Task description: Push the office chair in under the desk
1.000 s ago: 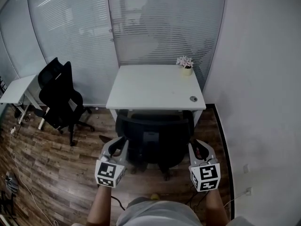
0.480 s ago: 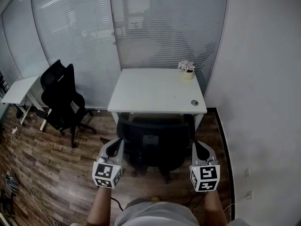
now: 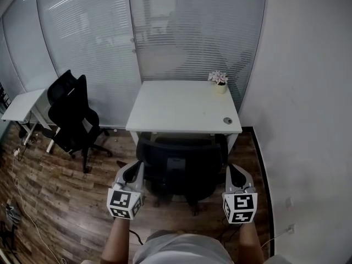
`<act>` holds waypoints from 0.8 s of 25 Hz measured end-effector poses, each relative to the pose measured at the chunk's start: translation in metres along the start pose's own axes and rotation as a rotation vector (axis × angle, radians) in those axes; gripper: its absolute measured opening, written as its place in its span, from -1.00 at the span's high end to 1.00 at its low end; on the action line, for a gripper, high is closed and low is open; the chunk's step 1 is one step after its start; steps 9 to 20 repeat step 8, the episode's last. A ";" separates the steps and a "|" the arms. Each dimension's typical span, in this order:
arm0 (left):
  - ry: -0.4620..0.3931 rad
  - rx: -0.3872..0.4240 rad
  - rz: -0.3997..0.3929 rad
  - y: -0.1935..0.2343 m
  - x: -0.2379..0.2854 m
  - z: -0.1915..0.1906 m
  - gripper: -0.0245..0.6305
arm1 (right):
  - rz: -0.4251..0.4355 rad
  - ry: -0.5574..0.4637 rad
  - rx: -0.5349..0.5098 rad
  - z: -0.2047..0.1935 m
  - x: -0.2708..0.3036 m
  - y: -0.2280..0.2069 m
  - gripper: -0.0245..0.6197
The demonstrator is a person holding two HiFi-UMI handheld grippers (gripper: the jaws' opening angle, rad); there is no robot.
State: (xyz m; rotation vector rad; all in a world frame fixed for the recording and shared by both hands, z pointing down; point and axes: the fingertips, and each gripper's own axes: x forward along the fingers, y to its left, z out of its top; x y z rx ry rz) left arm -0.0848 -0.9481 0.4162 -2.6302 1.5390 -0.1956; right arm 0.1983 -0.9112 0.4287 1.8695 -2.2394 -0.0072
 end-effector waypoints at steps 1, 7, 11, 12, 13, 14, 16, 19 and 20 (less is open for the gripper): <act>-0.003 -0.002 0.000 0.000 0.000 0.000 0.93 | 0.000 -0.001 0.002 0.000 0.000 -0.001 0.92; -0.014 0.009 0.003 0.005 0.002 0.008 0.93 | 0.007 -0.017 0.014 0.007 0.004 0.001 0.92; -0.017 0.011 0.004 0.006 0.002 0.010 0.93 | 0.008 -0.020 0.013 0.008 0.006 0.001 0.92; -0.017 0.011 0.004 0.006 0.002 0.010 0.93 | 0.008 -0.020 0.013 0.008 0.006 0.001 0.92; -0.017 0.011 0.004 0.006 0.002 0.010 0.93 | 0.008 -0.020 0.013 0.008 0.006 0.001 0.92; -0.017 0.011 0.004 0.006 0.002 0.010 0.93 | 0.008 -0.020 0.013 0.008 0.006 0.001 0.92; -0.017 0.011 0.004 0.006 0.002 0.010 0.93 | 0.008 -0.020 0.013 0.008 0.006 0.001 0.92; -0.017 0.011 0.004 0.006 0.002 0.010 0.93 | 0.008 -0.020 0.013 0.008 0.006 0.001 0.92; -0.017 0.011 0.004 0.006 0.002 0.010 0.93 | 0.008 -0.020 0.013 0.008 0.006 0.001 0.92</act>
